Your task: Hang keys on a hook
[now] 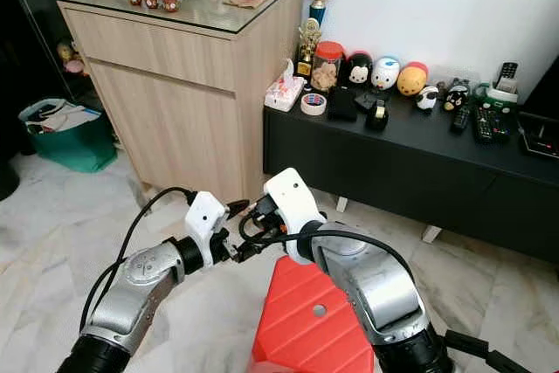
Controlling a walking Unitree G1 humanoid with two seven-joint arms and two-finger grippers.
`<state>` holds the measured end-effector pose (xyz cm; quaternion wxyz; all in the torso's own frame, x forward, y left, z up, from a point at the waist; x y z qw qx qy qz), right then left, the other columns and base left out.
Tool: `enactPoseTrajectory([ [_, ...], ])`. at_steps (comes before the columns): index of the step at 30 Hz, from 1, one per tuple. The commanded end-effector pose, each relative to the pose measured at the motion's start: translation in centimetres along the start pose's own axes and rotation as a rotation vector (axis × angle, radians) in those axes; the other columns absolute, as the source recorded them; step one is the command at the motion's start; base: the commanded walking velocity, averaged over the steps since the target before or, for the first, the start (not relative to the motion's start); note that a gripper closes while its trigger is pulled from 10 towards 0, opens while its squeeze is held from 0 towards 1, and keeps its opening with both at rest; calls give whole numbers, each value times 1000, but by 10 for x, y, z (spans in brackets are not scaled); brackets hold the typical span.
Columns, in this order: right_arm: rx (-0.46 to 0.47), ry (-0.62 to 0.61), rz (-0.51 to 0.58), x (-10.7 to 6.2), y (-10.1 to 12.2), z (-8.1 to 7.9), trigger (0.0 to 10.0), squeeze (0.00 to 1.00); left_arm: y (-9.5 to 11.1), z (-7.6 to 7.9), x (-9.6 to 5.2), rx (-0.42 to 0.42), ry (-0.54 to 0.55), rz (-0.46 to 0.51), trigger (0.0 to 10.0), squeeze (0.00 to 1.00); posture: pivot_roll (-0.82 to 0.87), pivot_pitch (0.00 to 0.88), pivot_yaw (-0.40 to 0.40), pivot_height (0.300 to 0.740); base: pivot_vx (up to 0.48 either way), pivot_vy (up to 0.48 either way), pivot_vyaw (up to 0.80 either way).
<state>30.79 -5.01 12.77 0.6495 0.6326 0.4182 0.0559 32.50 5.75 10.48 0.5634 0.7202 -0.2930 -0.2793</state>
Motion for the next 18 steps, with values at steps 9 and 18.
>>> enactPoseTrajectory([
  [9, -15, 7, 20, -3, 9, -2, 10000, 0, 8, -2, 6, 12, 2, 32, 1412, 0, 33, 0, -97, 740, 0, 0, 0],
  [18, -8, 1, 19, -3, 9, 0, 10000, 0, 6, -1, 5, 15, -7, 26, 0, 0, 34, 0, -100, 740, 0, 0, 0],
])
Point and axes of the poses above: a point about 5 cm out from each wrist's last joint towards the gripper, its own x axis pointing out of the wrist towards the gripper, its own y axis along the axis of the wrist's last joint, z = x × y, the point moved 5 cm from there along x, pointing out of the wrist towards the gripper, and after that the axes turned 9 degrees about x, right-handed, at the moved point
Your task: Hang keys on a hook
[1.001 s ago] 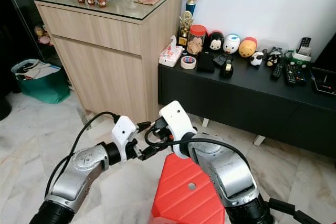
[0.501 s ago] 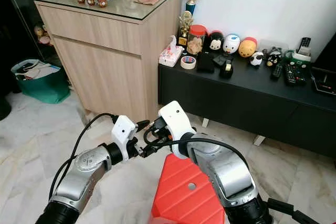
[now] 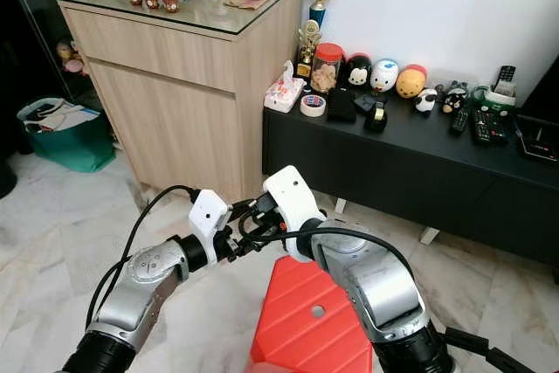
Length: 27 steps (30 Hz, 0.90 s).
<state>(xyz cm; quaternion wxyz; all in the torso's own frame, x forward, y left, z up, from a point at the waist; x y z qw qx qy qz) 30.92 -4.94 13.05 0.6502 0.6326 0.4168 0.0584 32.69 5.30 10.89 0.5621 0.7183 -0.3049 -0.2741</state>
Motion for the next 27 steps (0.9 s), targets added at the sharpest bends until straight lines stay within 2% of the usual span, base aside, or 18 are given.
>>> enactPoseTrajectory([
  [1, -5, 0, 13, -2, 6, 0, 10000, 0, 0, -1, 1, 14, -6, -3, 0, 0, 34, 0, -100, 740, 0, 0, 0],
  [11, -2, -7, 14, -2, 7, 2, 10000, 0, -4, -1, -1, 57, -22, -35, 0, 0, 36, 0, -102, 740, 0, 0, 0],
  [27, 8, -8, 16, -2, 7, 2, 10000, 0, 2, -6, -1, 48, 7, -3, 0, 0, 38, 0, -100, 740, 0, 0, 0],
])
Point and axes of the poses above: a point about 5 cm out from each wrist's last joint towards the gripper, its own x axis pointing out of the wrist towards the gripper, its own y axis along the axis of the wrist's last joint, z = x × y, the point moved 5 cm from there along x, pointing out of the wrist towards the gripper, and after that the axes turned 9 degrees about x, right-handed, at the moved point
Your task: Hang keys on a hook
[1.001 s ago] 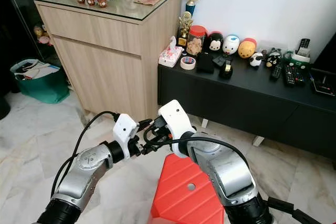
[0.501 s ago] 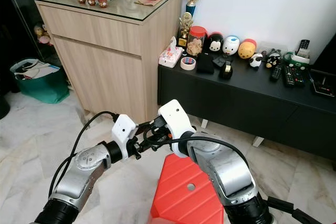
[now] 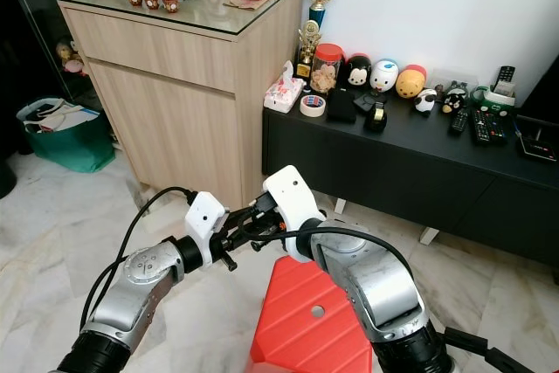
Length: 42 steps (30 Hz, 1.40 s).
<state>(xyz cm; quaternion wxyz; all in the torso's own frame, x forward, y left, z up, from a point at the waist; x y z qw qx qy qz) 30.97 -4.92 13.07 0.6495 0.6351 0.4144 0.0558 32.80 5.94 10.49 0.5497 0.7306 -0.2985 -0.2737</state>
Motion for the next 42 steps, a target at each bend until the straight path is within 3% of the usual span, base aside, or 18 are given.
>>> enactPoseTrajectory([
  [1, 2, -2, 14, -2, 6, 2, 10000, 0, 8, -2, 3, 19, 1, 23, 0, 0, 38, 0, -100, 740, 0, 0, 0],
  [2, 2, -2, 14, -2, 6, 2, 10000, 0, 8, -2, 3, 18, 2, 26, 0, 0, 38, 0, -100, 740, 0, 0, 0],
  [3, 2, -2, 14, -2, 6, 2, 10000, 0, 9, -2, 3, 17, 1, 28, 1608, 0, 38, 0, -100, 740, 0, 0, 0],
  [4, 2, -2, 14, -2, 6, 2, 10000, 0, 9, -2, 3, 27, -2, 25, 10000, 0, 38, 0, -100, 740, 0, 0, 0],
  [9, -1, -13, 18, -2, 8, 5, 10000, 0, 8, 3, 1, 54, -39, 16, 10000, 0, 40, 0, -101, 740, 0, 0, 0],
  [10, -2, -16, 19, -2, 8, 5, 10000, 0, 8, 4, 1, 52, -47, 15, 10000, 157, 40, 0, -101, 740, 0, 0, 0],
  [11, -3, -19, 21, -3, 9, 7, 10000, 0, 7, 5, 0, 48, -55, 15, 10000, 1000, 40, 0, -101, 740, 0, 0, 0],
  [26, -30, -36, 29, -4, 16, 15, 10000, 0, 9, 14, -7, 120, -116, 12, 10000, 1000, 39, 0, -108, 740, 0, 0, 0],
  [27, -30, -35, 29, -4, 16, 15, 10000, 0, 9, 14, -7, 123, -115, 8, 10000, 761, 39, 0, -108, 740, 0, 0, 0],
  [28, -31, -34, 27, -3, 16, 15, 10000, 0, 8, 14, -7, 130, -116, 2, 10000, 0, 39, 0, -108, 740, 0, 0, 0],
  [42, -31, -17, 22, -2, 14, 10, 10000, 0, 14, 4, 2, 88, -42, 32, 10000, 0, 37, 0, -110, 740, 0, 0, 0],
])
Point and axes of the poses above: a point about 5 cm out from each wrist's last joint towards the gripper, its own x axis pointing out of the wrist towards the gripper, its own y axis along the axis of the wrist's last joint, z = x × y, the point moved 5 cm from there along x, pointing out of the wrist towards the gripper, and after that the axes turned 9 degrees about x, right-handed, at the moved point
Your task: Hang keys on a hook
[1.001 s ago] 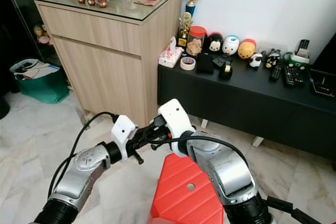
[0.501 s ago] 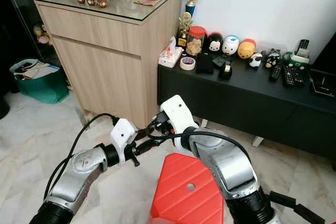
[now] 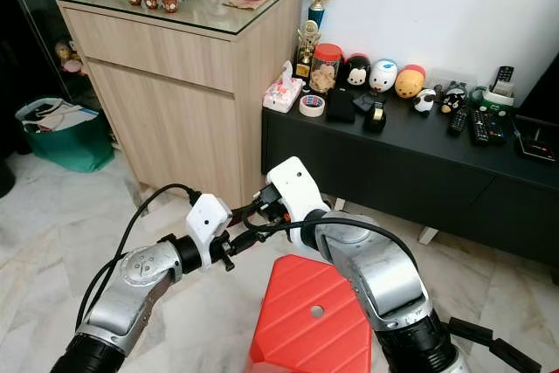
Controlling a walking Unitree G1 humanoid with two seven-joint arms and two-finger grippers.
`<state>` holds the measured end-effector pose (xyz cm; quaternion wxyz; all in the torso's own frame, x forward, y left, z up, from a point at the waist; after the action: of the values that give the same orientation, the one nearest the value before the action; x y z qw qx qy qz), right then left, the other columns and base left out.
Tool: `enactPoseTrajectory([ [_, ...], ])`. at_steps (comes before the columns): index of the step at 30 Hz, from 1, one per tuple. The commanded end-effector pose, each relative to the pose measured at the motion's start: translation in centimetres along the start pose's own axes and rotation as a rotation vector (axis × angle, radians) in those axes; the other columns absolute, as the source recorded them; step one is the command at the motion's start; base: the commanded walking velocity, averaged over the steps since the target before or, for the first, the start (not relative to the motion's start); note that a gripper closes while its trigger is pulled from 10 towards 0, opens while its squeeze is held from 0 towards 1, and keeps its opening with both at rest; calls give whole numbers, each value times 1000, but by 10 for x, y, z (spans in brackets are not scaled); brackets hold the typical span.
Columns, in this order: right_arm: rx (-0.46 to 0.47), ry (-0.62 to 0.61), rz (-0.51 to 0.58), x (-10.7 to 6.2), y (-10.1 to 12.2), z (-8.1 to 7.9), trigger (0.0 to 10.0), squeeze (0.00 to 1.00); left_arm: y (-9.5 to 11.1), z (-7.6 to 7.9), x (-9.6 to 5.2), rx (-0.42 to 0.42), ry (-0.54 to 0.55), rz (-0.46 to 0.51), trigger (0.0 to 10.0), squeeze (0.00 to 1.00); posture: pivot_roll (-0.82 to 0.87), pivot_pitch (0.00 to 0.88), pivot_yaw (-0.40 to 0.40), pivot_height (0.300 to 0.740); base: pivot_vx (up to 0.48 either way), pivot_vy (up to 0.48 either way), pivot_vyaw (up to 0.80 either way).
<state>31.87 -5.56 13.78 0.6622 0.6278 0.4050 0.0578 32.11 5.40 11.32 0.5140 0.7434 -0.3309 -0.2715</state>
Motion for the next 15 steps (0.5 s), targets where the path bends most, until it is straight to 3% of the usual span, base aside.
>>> enactPoseTrajectory([
  [1, -2, 3, 14, -1, 5, 1, 10000, 0, 3, -3, 4, 2, 7, 11, 10000, 0, 35, 0, -111, 740, 0, 0, 0],
  [15, 0, 15, 14, 1, 4, -4, 10000, 0, 5, -2, 10, -15, 31, 23, 10000, 0, 35, 0, -111, 740, 0, 0, 0],
])
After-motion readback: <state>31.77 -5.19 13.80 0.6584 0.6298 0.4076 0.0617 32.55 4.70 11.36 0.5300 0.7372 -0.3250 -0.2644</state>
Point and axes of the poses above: a point about 5 cm out from each wrist's last joint towards the gripper, its own x axis pointing out of the wrist towards the gripper, its own y axis along the axis of the wrist's last joint, z = x × y, the point moved 5 cm from there along x, pointing out of the wrist towards the gripper, and after that the axes turned 9 degrees about x, right-handed, at the moved point
